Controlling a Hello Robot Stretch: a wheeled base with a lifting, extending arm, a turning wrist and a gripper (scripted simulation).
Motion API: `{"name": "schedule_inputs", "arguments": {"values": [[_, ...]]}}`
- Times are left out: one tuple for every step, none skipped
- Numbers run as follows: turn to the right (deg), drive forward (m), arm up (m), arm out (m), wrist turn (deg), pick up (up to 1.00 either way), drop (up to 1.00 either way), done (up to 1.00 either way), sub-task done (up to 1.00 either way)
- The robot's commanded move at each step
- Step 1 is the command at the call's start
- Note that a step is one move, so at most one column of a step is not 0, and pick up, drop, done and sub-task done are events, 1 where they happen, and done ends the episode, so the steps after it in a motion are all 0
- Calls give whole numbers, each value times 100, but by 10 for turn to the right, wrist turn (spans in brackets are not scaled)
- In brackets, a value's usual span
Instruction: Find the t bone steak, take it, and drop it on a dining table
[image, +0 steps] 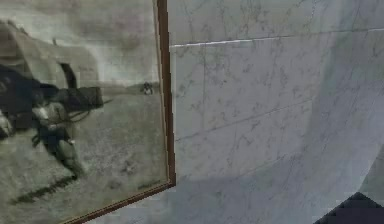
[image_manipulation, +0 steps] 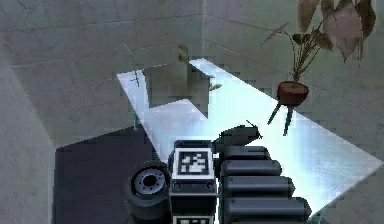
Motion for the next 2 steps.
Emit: {"name": "schedule_inputs", "arguments": {"values": [[0,5,0,0,0,0,0,0,0],[450,0,0,0,0,0,0,0,0]]}}
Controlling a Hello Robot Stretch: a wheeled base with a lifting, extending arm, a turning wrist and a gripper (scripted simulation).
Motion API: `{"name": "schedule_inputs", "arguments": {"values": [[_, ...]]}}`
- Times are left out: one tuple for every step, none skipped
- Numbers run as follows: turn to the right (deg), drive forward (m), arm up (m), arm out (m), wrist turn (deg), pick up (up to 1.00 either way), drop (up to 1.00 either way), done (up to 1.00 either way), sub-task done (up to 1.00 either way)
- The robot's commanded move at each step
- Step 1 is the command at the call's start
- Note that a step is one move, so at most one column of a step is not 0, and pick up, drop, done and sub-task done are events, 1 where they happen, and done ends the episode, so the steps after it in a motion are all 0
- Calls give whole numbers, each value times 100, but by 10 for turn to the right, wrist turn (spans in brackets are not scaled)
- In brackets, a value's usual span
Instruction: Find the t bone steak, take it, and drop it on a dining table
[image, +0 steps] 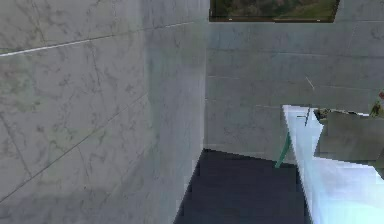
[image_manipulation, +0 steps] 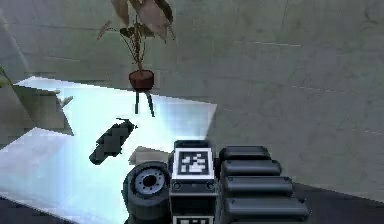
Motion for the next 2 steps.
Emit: {"name": "schedule_inputs", "arguments": {"values": [[180,0,0,0,0,0,0,0,0],[0,95,0,0,0,0,0,0,0]]}}
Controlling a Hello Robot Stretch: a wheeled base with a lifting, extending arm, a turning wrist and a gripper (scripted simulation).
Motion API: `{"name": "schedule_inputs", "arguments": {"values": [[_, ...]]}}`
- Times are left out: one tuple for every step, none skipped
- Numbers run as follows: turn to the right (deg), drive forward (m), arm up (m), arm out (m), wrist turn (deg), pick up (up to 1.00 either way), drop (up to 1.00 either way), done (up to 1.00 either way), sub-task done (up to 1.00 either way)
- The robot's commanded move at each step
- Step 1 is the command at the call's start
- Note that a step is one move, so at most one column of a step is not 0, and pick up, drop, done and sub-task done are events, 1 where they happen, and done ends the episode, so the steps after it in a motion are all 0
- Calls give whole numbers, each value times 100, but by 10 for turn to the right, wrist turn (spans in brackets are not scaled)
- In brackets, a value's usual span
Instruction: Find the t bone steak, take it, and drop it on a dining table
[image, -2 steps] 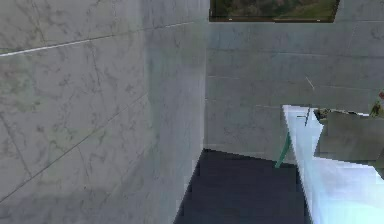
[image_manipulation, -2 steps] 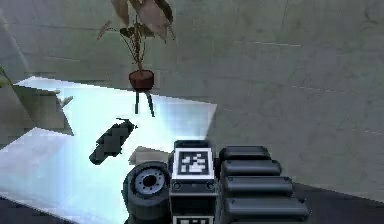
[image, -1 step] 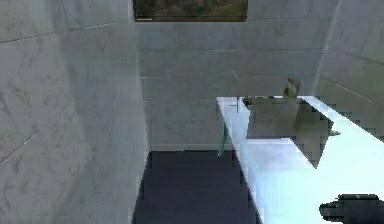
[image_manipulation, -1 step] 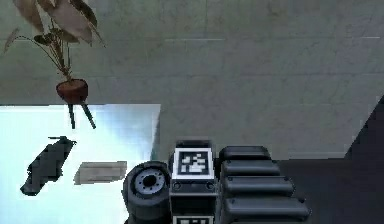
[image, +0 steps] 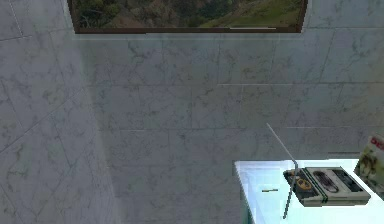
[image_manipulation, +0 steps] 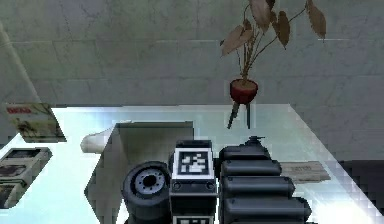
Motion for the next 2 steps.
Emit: {"name": "schedule_inputs", "arguments": {"values": [[-30,0,0,0,0,0,0,0,0],[0,0,0,32,0,0,0,0,0]]}}
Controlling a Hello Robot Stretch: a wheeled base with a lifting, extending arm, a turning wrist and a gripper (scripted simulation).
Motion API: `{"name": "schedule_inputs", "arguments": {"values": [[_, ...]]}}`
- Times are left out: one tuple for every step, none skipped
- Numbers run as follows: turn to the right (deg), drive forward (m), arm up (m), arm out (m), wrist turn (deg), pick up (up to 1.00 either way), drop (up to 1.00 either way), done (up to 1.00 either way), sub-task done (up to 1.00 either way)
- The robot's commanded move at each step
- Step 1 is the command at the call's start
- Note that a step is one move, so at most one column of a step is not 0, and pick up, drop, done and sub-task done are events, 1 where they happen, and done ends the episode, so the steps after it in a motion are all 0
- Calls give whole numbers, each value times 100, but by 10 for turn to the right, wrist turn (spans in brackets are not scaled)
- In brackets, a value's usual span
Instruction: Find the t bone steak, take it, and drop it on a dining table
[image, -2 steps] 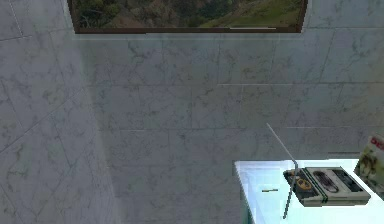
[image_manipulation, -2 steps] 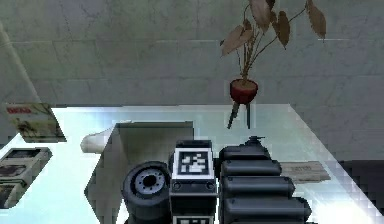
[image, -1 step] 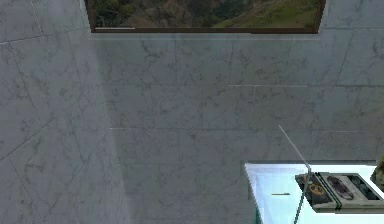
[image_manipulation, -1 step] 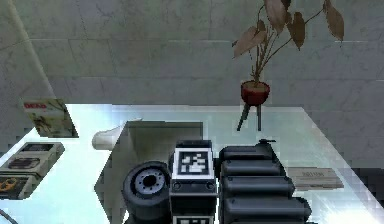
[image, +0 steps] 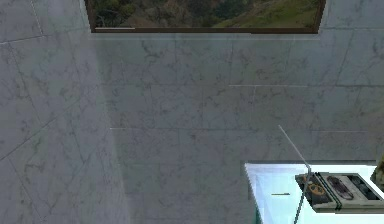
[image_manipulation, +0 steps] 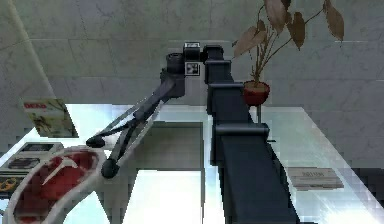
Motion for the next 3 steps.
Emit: {"name": "schedule_inputs", "arguments": {"values": [[0,0,0,0,450,0,0,0,0],[0,0,0,0,450,0,0,0,0],[0,0,0,0,420,0,0,0,0]]}}
